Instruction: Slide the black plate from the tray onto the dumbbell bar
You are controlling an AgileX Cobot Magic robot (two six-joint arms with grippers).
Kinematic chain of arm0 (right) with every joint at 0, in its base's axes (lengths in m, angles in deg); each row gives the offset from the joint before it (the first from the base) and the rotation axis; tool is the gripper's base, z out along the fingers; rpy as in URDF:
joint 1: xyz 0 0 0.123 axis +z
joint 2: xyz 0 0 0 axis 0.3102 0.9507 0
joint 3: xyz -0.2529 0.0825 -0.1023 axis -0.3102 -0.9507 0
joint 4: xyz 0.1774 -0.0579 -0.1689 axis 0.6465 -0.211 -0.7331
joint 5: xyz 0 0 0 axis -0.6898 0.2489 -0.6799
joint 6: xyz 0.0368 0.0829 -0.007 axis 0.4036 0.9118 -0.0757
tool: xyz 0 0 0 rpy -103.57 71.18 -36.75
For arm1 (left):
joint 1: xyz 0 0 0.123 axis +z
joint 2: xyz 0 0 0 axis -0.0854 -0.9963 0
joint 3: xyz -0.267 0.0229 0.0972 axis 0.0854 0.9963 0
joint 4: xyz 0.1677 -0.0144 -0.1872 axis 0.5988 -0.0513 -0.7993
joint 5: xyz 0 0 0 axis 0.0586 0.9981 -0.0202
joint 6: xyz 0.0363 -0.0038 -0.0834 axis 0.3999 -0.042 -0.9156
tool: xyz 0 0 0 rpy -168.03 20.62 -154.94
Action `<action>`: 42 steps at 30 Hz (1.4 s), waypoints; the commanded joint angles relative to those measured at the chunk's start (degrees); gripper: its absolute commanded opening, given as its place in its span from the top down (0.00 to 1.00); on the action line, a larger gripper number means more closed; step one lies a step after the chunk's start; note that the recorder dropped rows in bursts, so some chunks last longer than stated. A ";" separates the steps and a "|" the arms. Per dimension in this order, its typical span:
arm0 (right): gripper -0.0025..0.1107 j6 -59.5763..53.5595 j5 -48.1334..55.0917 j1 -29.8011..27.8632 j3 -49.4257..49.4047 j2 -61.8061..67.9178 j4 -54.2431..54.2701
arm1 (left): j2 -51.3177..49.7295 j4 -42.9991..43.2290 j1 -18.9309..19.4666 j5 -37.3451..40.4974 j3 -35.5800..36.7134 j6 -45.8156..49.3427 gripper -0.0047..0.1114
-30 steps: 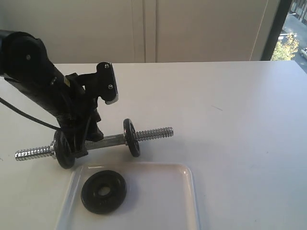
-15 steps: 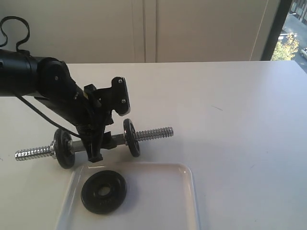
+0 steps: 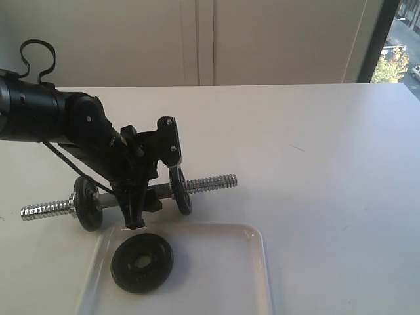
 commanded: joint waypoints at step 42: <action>0.98 -0.38 -0.16 0.10 -0.17 -0.32 -0.50 | -2.23 -0.78 -0.28 -1.29 -0.19 0.58 0.40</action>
